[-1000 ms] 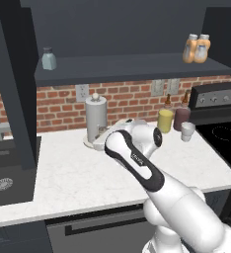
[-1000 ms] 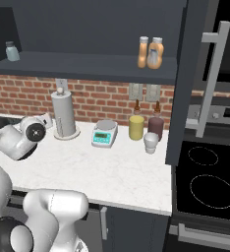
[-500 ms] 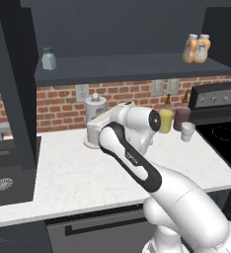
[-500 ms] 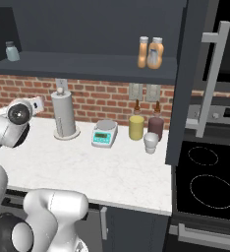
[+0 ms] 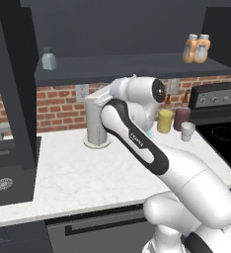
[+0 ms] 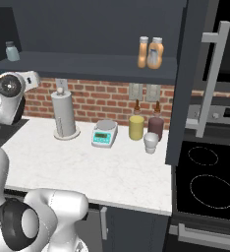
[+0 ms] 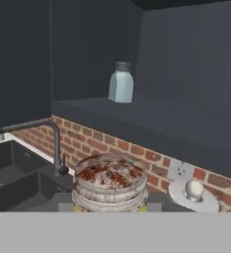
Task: Put the shaker and condiment bottle from the counter next to their counterparts in the cabinet.
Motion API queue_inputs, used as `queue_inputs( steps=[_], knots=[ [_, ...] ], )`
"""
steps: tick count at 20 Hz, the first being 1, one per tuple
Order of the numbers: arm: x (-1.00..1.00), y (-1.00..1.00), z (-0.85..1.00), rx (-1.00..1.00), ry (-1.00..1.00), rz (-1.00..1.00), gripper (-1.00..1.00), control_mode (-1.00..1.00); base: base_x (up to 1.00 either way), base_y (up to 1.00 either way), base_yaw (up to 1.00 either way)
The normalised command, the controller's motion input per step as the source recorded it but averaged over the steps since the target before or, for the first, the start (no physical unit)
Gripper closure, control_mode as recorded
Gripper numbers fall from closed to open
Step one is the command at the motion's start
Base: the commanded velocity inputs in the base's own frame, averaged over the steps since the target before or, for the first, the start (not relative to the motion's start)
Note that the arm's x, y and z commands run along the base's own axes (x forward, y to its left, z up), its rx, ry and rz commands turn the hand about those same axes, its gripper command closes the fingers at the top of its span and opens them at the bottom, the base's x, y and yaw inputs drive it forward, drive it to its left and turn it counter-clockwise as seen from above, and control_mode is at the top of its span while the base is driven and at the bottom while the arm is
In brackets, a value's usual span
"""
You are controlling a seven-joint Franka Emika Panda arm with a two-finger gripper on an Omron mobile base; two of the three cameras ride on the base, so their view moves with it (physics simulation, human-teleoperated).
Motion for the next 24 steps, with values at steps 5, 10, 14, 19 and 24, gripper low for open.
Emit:
queue_inputs(
  steps=[5, 10, 14, 19, 24],
  knots=[
    [-0.06, 0.00, 0.79, 0.00, -0.10, 0.00, 1.00, -1.00, 0.00, 0.00, 0.00],
    [-0.24, 0.00, 0.42, 0.00, -0.11, 0.00, 1.00, -1.00, 0.00, 0.00, 0.00],
    [-0.06, 0.09, 0.00, 0.00, -0.10, 0.00, 1.00, -1.00, 0.00, 0.00, 0.00],
    [0.05, 0.00, 0.23, 0.05, -0.07, -0.01, 1.00, -1.00, 0.00, 0.00, 0.00],
    [0.18, 0.00, 0.12, 0.02, -0.04, -0.01, 1.00, -1.00, 0.00, 0.00, 0.00]
  ],
)
